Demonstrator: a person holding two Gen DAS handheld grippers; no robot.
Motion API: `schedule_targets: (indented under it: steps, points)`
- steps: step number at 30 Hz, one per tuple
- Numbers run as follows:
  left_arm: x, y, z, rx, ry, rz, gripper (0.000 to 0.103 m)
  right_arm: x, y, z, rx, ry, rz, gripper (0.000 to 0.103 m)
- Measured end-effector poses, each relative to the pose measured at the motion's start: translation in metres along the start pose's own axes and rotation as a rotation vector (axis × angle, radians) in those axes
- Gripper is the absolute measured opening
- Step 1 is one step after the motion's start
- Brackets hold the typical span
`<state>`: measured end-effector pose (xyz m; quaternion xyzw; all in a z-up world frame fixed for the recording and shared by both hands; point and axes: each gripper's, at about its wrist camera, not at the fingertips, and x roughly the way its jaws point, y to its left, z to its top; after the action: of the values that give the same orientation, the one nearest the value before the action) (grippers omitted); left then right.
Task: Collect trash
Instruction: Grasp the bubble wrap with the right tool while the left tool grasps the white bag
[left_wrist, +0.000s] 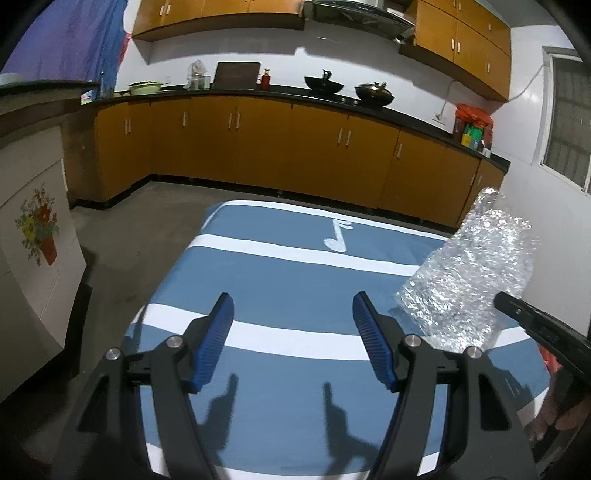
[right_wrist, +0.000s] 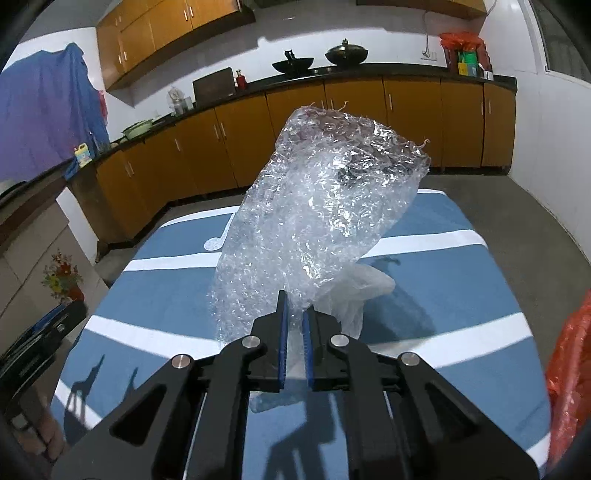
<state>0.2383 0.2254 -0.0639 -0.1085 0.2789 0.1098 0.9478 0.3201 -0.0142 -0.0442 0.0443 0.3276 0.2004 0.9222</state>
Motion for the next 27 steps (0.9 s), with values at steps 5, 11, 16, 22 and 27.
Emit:
schedule_targets:
  steps: [5, 11, 16, 22, 27]
  points:
    - [0.002, -0.014, -0.001, 0.027, 0.006, -0.017, 0.066, 0.001, -0.003, -0.008, -0.038, 0.033, -0.012, 0.008]
    - [0.001, -0.021, 0.0, 0.046, 0.005, -0.017, 0.066, 0.0, -0.01, -0.01, 0.011, 0.023, -0.029, 0.017]
    - [-0.001, -0.022, -0.001, 0.046, 0.002, -0.023, 0.066, -0.005, -0.012, -0.012, 0.04, 0.016, -0.037, 0.039]
    - [-0.003, -0.024, -0.004, 0.044, 0.008, -0.037, 0.066, -0.003, -0.01, -0.016, 0.023, 0.025, -0.082, 0.01]
    - [-0.006, -0.02, -0.002, 0.034, 0.007, -0.041, 0.066, -0.017, -0.006, -0.015, -0.009, -0.018, -0.085, 0.005]
